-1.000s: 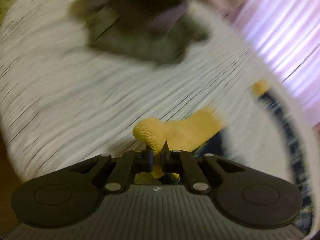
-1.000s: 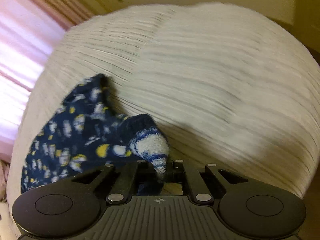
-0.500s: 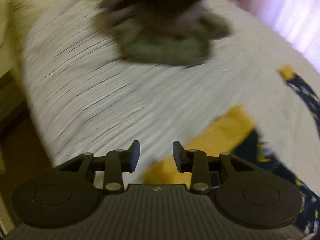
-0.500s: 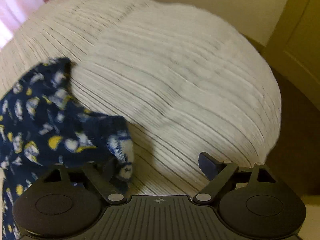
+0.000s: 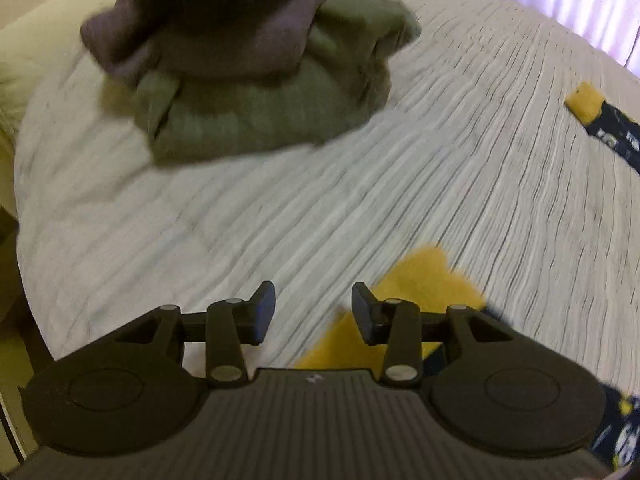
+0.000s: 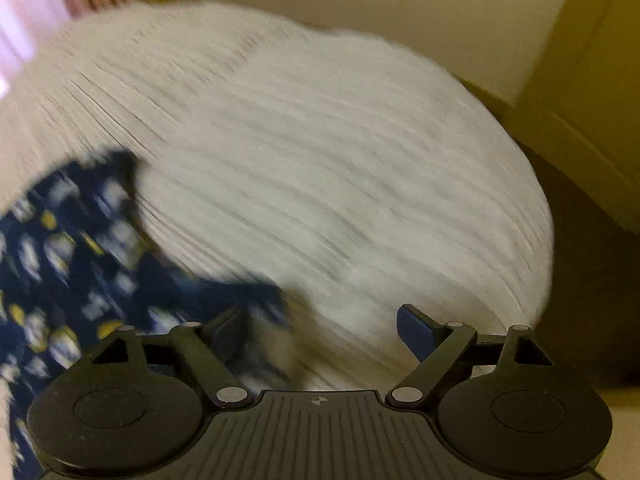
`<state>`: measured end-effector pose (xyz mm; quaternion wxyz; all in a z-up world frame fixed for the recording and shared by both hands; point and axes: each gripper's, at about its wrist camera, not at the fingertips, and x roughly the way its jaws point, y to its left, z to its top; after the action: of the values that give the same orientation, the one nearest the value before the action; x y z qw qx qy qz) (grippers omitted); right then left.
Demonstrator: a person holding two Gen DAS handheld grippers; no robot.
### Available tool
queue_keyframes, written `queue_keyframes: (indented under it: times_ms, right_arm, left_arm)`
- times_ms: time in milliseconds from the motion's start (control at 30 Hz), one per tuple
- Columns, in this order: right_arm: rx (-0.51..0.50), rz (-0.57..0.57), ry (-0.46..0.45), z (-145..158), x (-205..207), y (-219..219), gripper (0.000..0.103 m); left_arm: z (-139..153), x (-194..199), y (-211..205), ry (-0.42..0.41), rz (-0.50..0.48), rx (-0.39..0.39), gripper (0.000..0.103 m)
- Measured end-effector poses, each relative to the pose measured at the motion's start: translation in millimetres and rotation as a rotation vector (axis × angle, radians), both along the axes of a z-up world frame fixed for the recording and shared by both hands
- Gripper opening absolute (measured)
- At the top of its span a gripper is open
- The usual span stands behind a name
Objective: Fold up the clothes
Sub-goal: 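Pull the yellow cuff with the left gripper while the right gripper holds the waistband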
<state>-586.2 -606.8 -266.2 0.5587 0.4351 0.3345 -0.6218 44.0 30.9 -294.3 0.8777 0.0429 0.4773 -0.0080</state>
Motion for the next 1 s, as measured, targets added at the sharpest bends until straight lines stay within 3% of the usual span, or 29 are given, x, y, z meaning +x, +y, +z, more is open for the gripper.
queue_keyframes:
  times_ms: [133, 200, 300, 367, 467, 533, 633, 667, 700, 767, 867, 933, 1000]
  right_arm:
    - [-0.009, 0.098, -0.091, 13.7, 23.2, -26.4, 0.085]
    - [-0.054, 0.153, -0.082, 16.6, 31.8, -34.2, 0.085]
    - [-0.091, 0.164, -0.209, 8.8, 43.4, -60.5, 0.085]
    - [-0.111, 0.173, -0.331, -5.0, 57.0, -90.7, 0.085]
    - [-0.115, 0.208, -0.398, -29.1, 81.7, -140.8, 0.085]
    - [-0.106, 0.237, -0.369, -50.3, 101.1, -172.4, 0.085]
    - [-0.007, 0.25, -0.347, -89.2, 124.9, -206.3, 0.084]
    - [-0.003, 0.263, -0.353, -97.3, 131.5, -212.6, 0.028]
    - [-0.003, 0.278, -0.384, -101.3, 135.3, -217.0, 0.012]
    - [-0.051, 0.241, -0.352, -98.4, 142.0, -224.4, 0.012]
    - [-0.155, 0.095, -0.347, -90.6, 136.6, -232.6, 0.012]
    - [-0.133, 0.091, -0.318, -95.7, 146.5, -234.2, 0.013]
    - [-0.105, 0.112, -0.264, -101.9, 159.4, -235.6, 0.028]
  left_arm:
    - [14.0, 16.8, -46.8, -0.005, -0.073, -0.075, 0.038]
    - [16.5, 23.9, -79.5, 0.006, -0.119, -0.126, 0.038]
    - [11.9, 35.6, -133.5, 0.027, -0.191, -0.171, 0.038]
    - [6.1, 40.5, -165.3, 0.045, -0.227, -0.191, 0.038]
    - [-4.2, 52.8, -204.1, 0.083, -0.26, -0.235, 0.038]
    - [-12.4, 63.3, -224.6, 0.11, -0.266, -0.273, 0.038]
    - [-21.8, 80.4, -251.2, 0.147, -0.255, -0.354, 0.039]
    - [-25.5, 89.2, -260.4, 0.154, -0.248, -0.38, 0.04]
    - [-29.7, 98.9, -268.6, 0.156, -0.242, -0.404, 0.041]
    - [-34.9, 119.9, -286.3, 0.14, -0.233, -0.451, 0.042]
    - [-43.7, 153.6, -311.9, 0.096, -0.202, -0.506, 0.054]
    - [-53.2, 178.3, -328.6, 0.064, -0.165, -0.54, 0.06]
    - [-62.4, 200.3, -342.0, 0.036, -0.132, -0.549, 0.06]
